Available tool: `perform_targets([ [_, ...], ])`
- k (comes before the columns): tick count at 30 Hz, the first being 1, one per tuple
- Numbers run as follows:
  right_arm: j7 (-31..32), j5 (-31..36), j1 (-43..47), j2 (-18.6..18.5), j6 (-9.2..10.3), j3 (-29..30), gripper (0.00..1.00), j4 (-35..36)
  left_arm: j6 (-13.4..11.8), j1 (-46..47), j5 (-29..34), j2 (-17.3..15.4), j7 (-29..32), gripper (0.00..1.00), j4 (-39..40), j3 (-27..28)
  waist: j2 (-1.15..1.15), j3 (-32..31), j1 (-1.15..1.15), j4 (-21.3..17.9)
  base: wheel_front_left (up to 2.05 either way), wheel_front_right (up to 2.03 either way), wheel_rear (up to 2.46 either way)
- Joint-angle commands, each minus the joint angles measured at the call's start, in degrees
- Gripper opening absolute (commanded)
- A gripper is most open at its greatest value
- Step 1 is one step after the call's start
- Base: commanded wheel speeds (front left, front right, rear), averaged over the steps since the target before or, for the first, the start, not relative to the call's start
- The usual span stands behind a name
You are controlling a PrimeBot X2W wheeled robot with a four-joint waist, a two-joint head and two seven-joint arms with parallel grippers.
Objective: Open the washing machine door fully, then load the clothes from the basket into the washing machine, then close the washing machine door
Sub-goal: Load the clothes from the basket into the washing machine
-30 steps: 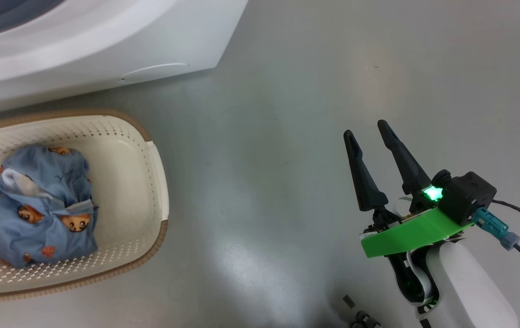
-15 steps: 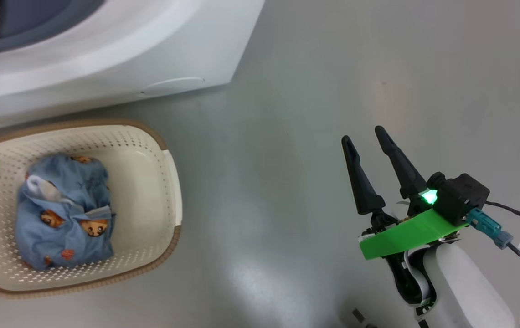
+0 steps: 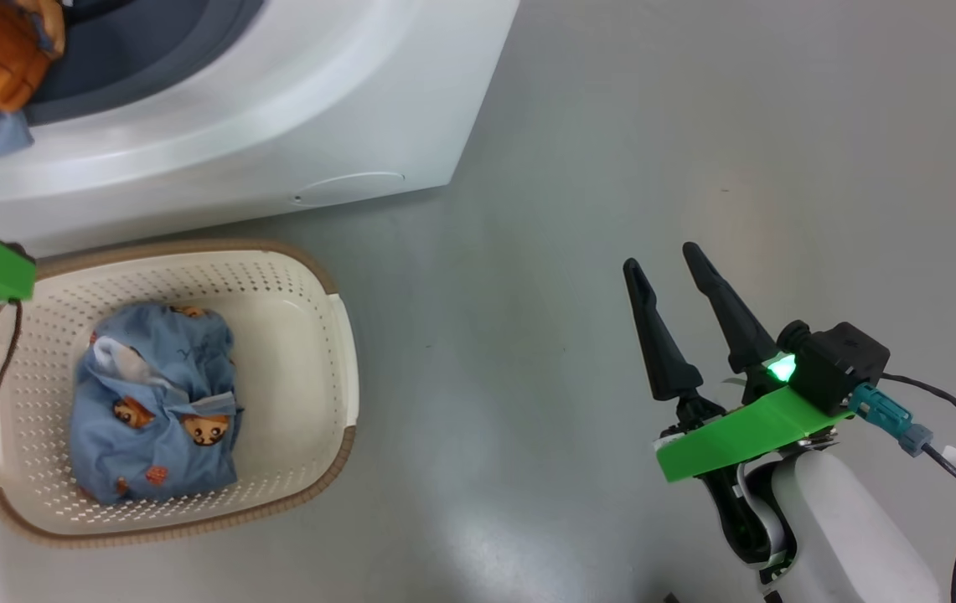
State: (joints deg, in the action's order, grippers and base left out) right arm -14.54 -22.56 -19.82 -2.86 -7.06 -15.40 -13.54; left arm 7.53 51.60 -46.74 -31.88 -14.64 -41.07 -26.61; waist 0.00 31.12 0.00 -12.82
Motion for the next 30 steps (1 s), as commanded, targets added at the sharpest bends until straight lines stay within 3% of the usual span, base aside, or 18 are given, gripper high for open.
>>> perform_targets([
  [1, -0.5, -1.3, -0.3, 0.0, -0.43, -1.6, 1.0, 1.3, 0.0, 2.3, 0.2, -3.6, -0.2, 0.0, 1.2, 1.2, 0.0, 0.7, 0.0, -0.7, 0.0, 0.0, 0.0],
  [17, -0.5, -5.1, 1.8, 0.0, -0.43, -3.6, 1.0, 7.2, 0.0, 27.2, 3.4, -9.3, 11.4, 0.0, -7.8, -3.4, 0.0, 11.9, 0.0, -10.7, 0.0, 0.0, 0.0],
  [25, -0.5, -6.6, 2.2, 0.0, -0.43, -4.9, 1.0, 8.4, 0.0, 36.2, 3.4, -10.4, 17.1, 0.0, -11.0, -5.4, 0.0, 13.5, 0.0, -12.9, 0.0, 0.0, 0.0],
  [26, -0.5, -6.7, 2.2, 0.0, -0.43, -5.0, 1.0, 8.4, 0.0, 37.2, 3.2, -10.3, 18.3, 0.39, -11.7, -5.6, 0.0, 13.5, 0.0, -13.0, 0.0, 0.0, 0.0],
  [27, -0.5, -6.8, 2.1, 0.0, -0.43, -5.1, 1.0, 8.4, 0.0, 38.2, 2.9, -10.2, 19.6, 1.0, -12.5, -5.7, 0.0, 13.5, 0.0, -13.1, 0.0, 0.0, 0.0],
  [30, -0.5, -7.0, 2.0, 0.0, -0.43, -5.1, 1.0, 8.3, 0.0, 40.4, 2.5, -9.4, 22.6, 1.0, -14.3, -6.5, 0.0, 13.2, 0.0, -13.1, 0.0, 0.0, 0.0],
])
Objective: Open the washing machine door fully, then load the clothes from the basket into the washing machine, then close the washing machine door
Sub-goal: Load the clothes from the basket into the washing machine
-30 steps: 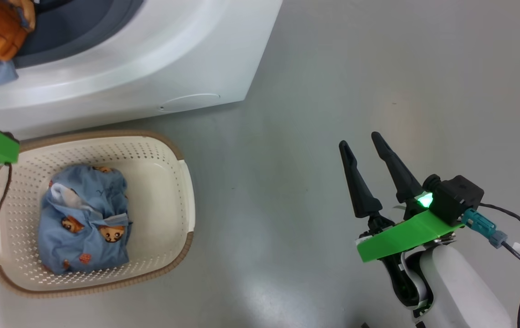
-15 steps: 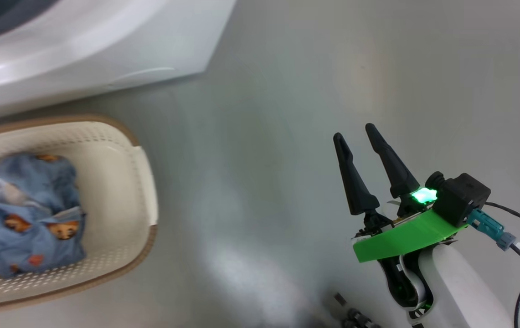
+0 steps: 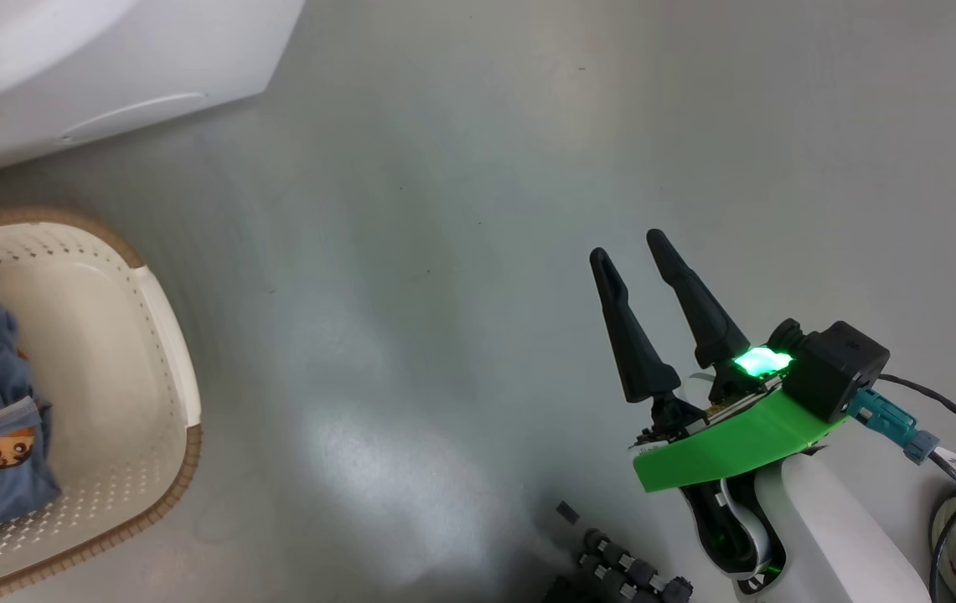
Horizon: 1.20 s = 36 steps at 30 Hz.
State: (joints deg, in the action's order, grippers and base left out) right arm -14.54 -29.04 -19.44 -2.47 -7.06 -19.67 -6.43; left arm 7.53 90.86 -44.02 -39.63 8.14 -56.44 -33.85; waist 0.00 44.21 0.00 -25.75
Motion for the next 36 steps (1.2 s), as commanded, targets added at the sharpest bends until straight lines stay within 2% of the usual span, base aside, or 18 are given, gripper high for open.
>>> perform_targets([
  [1, -0.5, -0.5, 1.5, -0.4, -0.43, -0.7, 1.0, 1.0, 0.0, 1.4, -0.8, -1.1, 1.2, 1.0, 0.7, 0.4, 0.0, -0.2, 0.0, 0.1, 0.0, 0.0, 0.0],
  [3, -0.5, -0.4, 1.4, -0.4, -0.43, -0.5, 1.0, 0.7, 0.0, 1.4, -1.6, -0.4, 2.6, 1.0, 0.4, -0.3, 0.0, -0.7, 0.0, 0.7, 0.0, 0.0, 0.0],
  [6, -0.5, -0.1, 0.9, -0.4, -0.43, -0.2, 1.0, 0.2, 0.0, -0.5, -2.9, 0.4, 1.3, 1.0, 0.3, -0.8, 0.0, -2.1, 0.0, 1.8, 0.0, 0.0, 0.0],
  [19, -0.5, 2.9, -0.2, -0.4, -0.43, 1.9, 1.0, -4.3, 0.0, -18.7, -8.3, 3.6, -15.4, 1.0, 1.9, -3.3, 0.0, -12.8, 0.0, 6.9, 0.0, 0.0, 0.0],
  [26, -0.5, 4.3, -0.1, -0.4, -0.43, 2.7, 1.0, -7.3, 0.0, -27.7, -11.5, 6.1, -21.5, 1.0, 3.7, -3.6, 0.0, -19.4, 0.0, 10.2, 0.0, 0.0, 0.0],
  [32, -0.5, 5.2, 0.3, -0.4, -0.43, 3.5, 1.0, -9.1, -0.1, -33.0, -11.0, 7.3, -23.0, 1.0, 5.6, -2.4, 0.0, -23.5, 0.0, 12.1, 0.0, 0.0, 0.0],
  [36, -0.5, 5.8, 0.7, -0.4, -0.43, 4.2, 1.0, -10.3, -1.5, -37.6, -9.2, 8.0, -23.1, 1.0, 9.9, 1.6, 0.0, -26.2, 0.0, 13.5, 0.0, 0.0, 0.0],
])
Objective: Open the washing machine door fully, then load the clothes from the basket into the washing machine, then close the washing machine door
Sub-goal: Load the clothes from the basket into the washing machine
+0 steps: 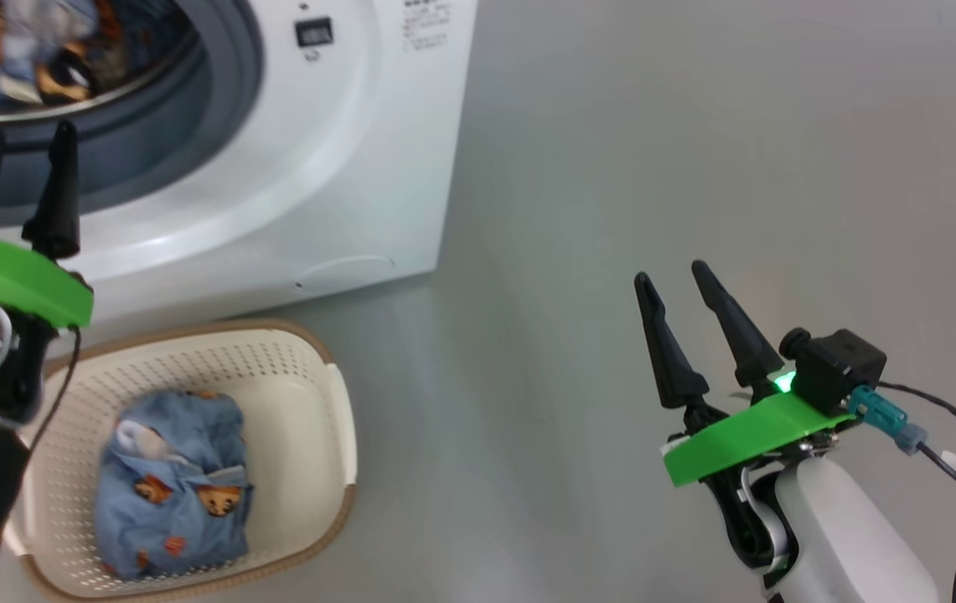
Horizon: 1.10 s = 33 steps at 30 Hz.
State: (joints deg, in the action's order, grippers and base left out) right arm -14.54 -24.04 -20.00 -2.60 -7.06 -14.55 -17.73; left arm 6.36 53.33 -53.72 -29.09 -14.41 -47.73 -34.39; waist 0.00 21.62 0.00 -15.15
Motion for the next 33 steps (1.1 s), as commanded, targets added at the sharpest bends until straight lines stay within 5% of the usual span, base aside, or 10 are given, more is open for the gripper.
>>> perform_targets([
  [1, -0.5, 0.9, 1.3, -0.3, -0.43, -0.8, 1.0, 0.8, -0.7, -1.6, 1.1, -2.3, -0.6, 1.0, 2.6, 3.4, 0.0, -4.3, 0.0, 3.1, 0.0, 0.0, 0.0],
  [15, -0.5, 2.8, 3.6, -0.3, -0.43, 1.5, 1.0, -2.2, -5.1, -27.1, 11.7, 1.8, -0.6, 1.0, 22.9, 19.1, 0.0, -12.5, 0.0, 6.3, 0.0, 0.0, 0.0],
  [33, -0.5, 3.9, 5.6, -1.6, -0.43, 2.3, 1.0, -4.1, -7.2, -44.0, 18.0, 6.6, -0.6, 1.0, 35.1, 27.5, 0.0, -18.3, 0.0, 9.0, 0.0, 0.0, 0.0],
])
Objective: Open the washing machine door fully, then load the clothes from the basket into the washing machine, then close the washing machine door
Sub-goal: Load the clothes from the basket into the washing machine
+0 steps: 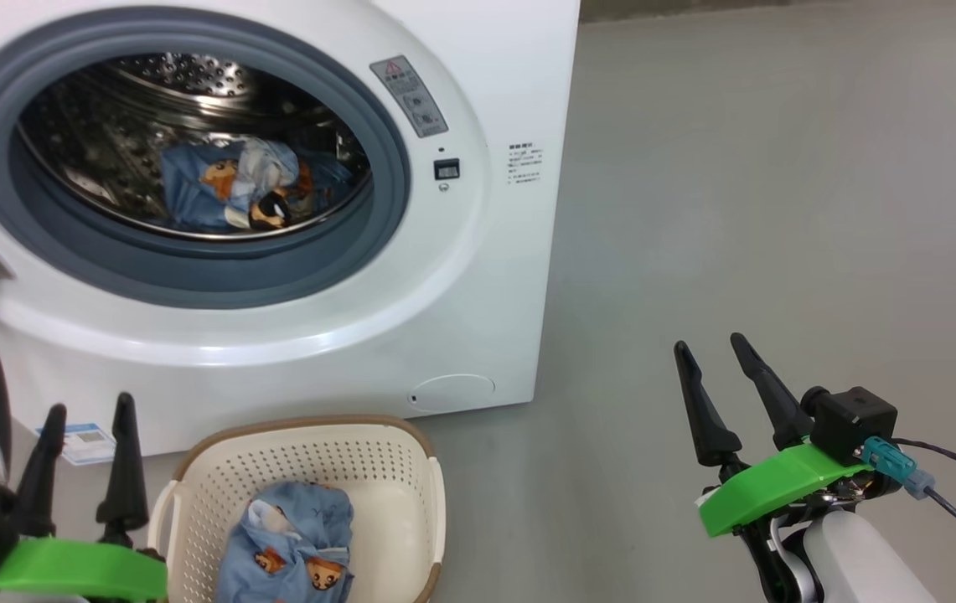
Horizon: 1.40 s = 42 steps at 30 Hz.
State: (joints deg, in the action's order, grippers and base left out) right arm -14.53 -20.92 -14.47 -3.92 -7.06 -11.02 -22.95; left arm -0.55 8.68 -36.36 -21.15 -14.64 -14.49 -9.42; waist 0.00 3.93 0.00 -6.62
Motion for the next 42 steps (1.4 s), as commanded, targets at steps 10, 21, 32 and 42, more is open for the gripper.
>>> perform_targets([
  [10, -0.4, 0.4, 0.9, -1.2, -0.43, -1.2, 1.0, 0.4, -1.5, -2.0, 2.8, 0.9, -0.4, 1.0, 3.9, 3.2, 0.0, -2.2, 0.0, 1.5, 0.0, 0.0, 0.0],
  [21, 0.3, 1.0, 1.1, -1.3, -0.43, -0.7, 1.0, 0.9, -1.3, -2.7, 3.1, 2.0, -0.4, 1.0, 4.3, 4.1, 0.0, -2.1, 0.0, 1.9, 0.0, 0.0, 0.0],
  [32, 0.6, 1.6, 0.8, -0.8, -0.43, -0.6, 1.0, 1.2, -1.1, -2.6, 3.2, 2.2, -0.4, 1.0, 4.2, 4.8, 0.0, -1.6, 0.0, 1.7, 0.0, 0.0, 0.0],
  [42, 0.6, 1.6, 0.7, -0.6, -0.43, -0.6, 1.0, 1.0, -0.9, -2.5, 3.4, 2.8, -0.4, 1.0, 3.8, 4.8, 0.0, -1.7, 0.0, 1.5, 0.0, 0.0, 0.0],
])
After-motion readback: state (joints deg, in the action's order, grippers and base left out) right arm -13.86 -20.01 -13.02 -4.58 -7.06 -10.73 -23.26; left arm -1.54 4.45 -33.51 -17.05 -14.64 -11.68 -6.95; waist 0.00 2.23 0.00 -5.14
